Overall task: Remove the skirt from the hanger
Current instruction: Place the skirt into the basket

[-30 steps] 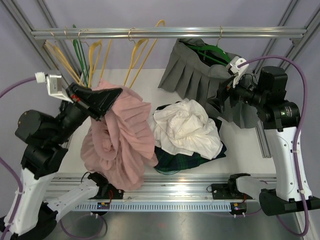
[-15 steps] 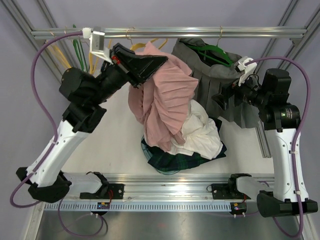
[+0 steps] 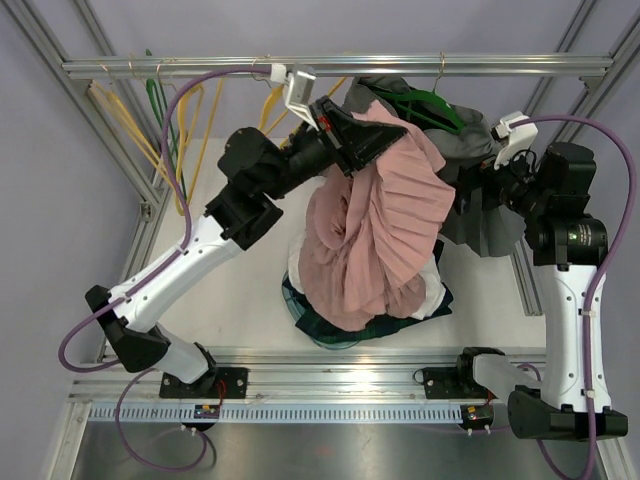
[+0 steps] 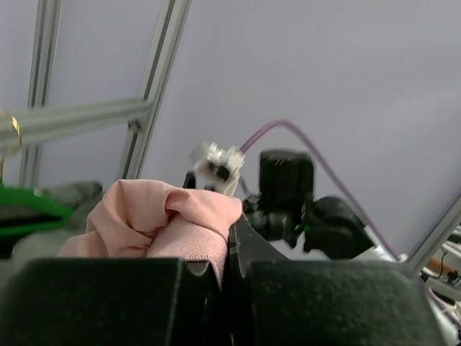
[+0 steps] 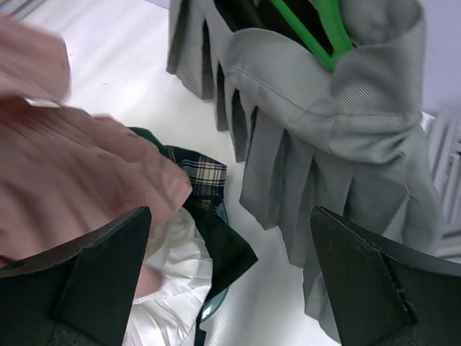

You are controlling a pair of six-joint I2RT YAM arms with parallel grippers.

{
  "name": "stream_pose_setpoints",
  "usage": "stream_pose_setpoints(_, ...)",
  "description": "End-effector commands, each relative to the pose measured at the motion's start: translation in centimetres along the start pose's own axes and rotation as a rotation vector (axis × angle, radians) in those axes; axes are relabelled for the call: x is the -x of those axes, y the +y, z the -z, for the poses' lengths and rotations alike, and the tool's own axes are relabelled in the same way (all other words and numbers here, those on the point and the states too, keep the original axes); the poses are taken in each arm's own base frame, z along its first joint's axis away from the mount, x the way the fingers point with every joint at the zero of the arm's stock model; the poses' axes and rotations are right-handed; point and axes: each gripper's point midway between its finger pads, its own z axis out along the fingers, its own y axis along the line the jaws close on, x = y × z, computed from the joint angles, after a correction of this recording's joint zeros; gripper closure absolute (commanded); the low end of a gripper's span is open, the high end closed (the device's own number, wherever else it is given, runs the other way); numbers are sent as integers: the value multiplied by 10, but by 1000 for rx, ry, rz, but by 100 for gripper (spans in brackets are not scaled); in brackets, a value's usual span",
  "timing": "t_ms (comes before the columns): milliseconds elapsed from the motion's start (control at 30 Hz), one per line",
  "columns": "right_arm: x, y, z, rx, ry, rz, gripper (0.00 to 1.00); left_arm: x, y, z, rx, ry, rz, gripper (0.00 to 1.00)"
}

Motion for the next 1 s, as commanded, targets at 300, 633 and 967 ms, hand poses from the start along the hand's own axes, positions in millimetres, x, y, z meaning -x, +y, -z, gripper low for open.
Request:
stream_pose_setpoints(300,6,-12,9,-79,-31,-9,1,-139,85,61,193,281,-181,100)
stream_pose_setpoints(633,-2,-4,6,-21,5,-27,0,-274,125,147,315,686,-254,100)
stream_pose_setpoints(967,-4,8,8,63,42,-5,1,-359,168,216,472,882,-213,100)
